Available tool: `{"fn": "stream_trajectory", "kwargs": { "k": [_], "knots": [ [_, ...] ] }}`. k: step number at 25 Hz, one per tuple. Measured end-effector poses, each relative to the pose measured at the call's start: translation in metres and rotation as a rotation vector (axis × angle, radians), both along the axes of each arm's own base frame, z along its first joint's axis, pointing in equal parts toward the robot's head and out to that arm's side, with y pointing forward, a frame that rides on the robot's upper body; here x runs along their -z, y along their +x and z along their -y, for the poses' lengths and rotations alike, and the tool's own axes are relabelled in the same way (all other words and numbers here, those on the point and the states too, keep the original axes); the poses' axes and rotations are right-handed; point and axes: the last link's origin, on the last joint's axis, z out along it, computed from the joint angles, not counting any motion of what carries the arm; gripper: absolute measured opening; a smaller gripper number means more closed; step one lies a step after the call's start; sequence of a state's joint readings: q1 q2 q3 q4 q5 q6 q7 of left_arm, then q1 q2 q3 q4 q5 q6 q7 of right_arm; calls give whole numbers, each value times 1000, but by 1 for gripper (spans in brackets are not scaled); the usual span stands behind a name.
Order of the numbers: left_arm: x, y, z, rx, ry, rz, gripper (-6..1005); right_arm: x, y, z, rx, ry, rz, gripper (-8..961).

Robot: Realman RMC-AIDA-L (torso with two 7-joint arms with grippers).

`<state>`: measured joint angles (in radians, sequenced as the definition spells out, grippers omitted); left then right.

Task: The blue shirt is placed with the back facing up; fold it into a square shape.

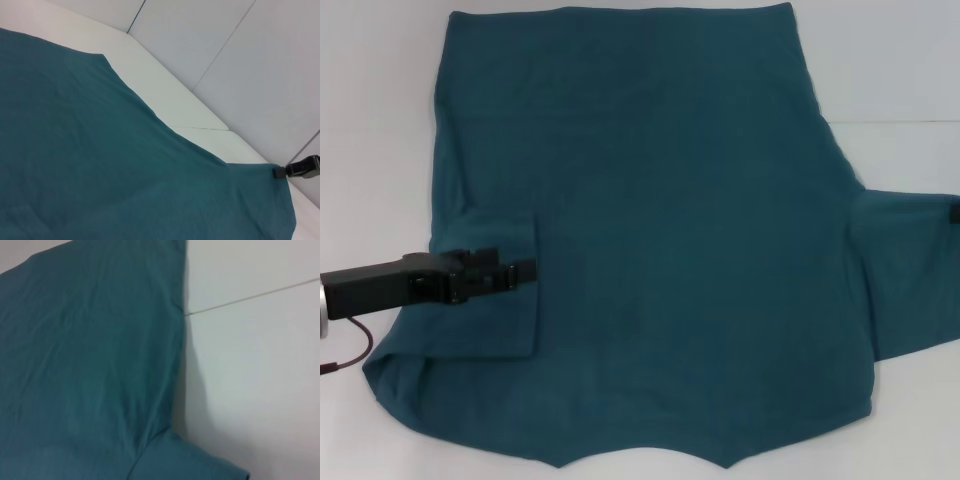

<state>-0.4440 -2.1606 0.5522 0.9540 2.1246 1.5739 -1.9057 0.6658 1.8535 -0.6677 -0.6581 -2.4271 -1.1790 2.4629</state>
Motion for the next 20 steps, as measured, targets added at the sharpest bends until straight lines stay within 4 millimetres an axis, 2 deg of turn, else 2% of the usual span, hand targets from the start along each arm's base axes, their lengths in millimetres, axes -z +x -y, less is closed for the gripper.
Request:
{"fn": "stream_trajectory", "kwargs": {
  "k": [4, 9, 13, 16, 20],
  "knots": [
    [0, 0, 0, -1, 0, 1, 847, 2, -11, -6, -20, -24, -3, 35],
    [0, 2, -1, 3, 0, 3, 847, 18, -34, -11, -63, -126, 13, 45],
    [0, 2, -2, -4, -2, 8, 847, 23, -52, -15, -84, -208, 28, 53],
    [0, 3, -2, -4, -1, 8, 846, 21, -66, -16, -106, -249, 32, 59],
    [0, 3, -4, -5, 2, 6, 846, 18, -74, -19, -103, -245, 32, 67]
  ]
}}
